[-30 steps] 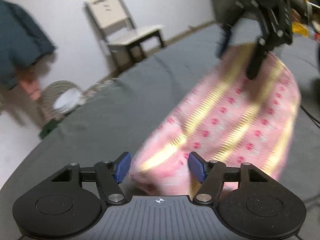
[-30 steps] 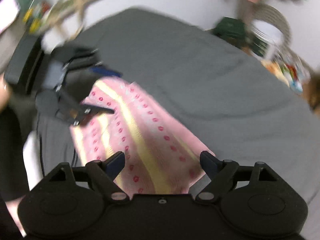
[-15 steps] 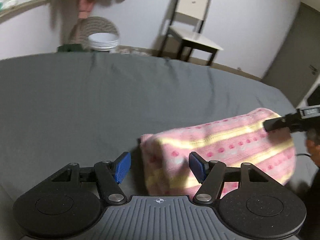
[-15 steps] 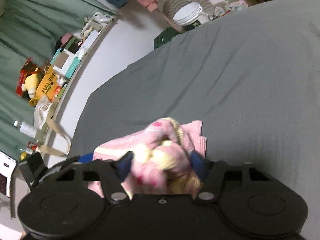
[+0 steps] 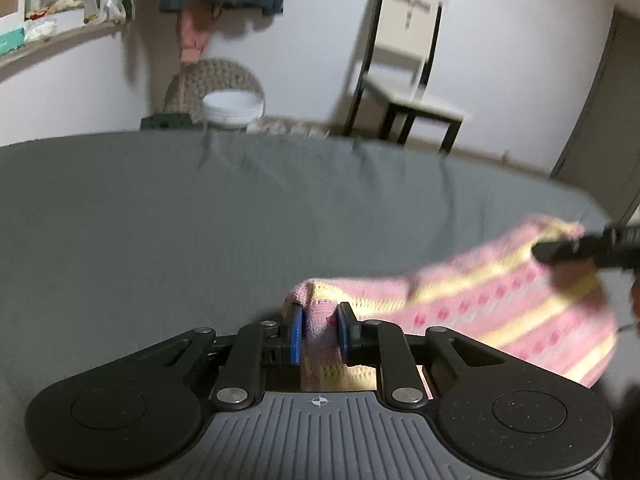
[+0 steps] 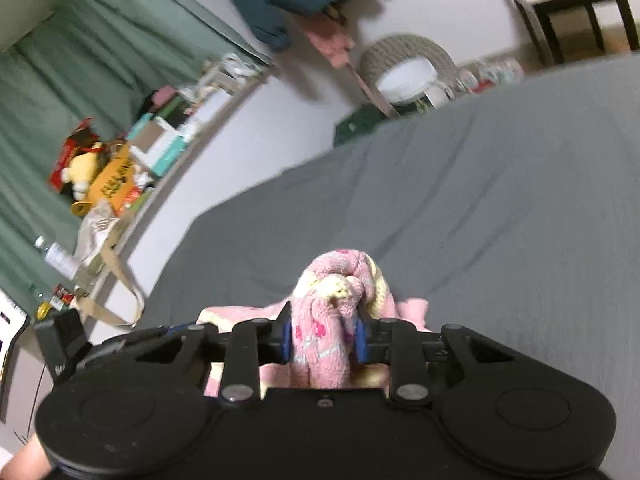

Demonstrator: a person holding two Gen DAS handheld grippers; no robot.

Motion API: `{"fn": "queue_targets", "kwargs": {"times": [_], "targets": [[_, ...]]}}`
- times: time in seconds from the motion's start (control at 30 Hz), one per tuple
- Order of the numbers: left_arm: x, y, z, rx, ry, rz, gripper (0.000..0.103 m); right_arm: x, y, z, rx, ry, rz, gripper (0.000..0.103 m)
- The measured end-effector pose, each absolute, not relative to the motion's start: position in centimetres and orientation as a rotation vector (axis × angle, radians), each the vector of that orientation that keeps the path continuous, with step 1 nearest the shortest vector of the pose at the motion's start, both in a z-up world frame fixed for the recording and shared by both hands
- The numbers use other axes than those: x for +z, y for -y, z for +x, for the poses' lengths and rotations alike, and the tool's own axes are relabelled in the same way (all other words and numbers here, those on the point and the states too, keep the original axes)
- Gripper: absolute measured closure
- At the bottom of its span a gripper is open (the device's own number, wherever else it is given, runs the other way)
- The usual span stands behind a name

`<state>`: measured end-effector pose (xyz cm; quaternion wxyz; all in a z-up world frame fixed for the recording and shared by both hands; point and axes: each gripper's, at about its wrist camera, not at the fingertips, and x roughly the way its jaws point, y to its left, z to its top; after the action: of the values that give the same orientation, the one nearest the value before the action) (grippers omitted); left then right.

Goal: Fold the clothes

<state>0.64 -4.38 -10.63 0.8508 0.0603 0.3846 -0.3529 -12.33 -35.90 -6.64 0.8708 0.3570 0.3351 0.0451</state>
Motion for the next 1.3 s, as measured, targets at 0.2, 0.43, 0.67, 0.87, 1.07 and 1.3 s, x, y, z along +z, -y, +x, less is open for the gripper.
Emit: {"fn": "queue_targets", "kwargs": {"times": [0.2, 0.43, 0.67, 0.87, 1.07, 1.3], "targets": [[-9.4, 3.6, 1.4, -0.625, -0.836, 0.099, 0.022, -7.2, 36.6, -12.3, 0.024, -0.729, 0.789, 0.035], [-8.9, -0.4, 1.8, -0.639, -0.986, -0.219, 0.019, -7.1, 35.9, -13.6, 0.092, -0.840, 0.820, 0.009], [-11.9, -0.1, 1.6, -0.643, -1.109, -0.198, 0.019, -10.2, 36.1, -12.6, 0.079, -0.932, 0.956, 0.018], [-14.1, 2.1, 1.7, -0.703, -1.152, -0.243, 0.019, -12.1, 36.4, -12.2, 0.140, -0.922, 1.099, 0.032], [-13.8, 3.6, 0.8, -0.796, -1.136, -0.208, 0.067, -11.9, 35.9, -12.1, 0.138, -0.915, 1.057, 0.043], [-10.4, 3.1, 0.7, -0.813, -1.027, -0.185, 0.083, -10.1, 35.5, -12.4, 0.147, -0.844, 1.007, 0.064]]}}
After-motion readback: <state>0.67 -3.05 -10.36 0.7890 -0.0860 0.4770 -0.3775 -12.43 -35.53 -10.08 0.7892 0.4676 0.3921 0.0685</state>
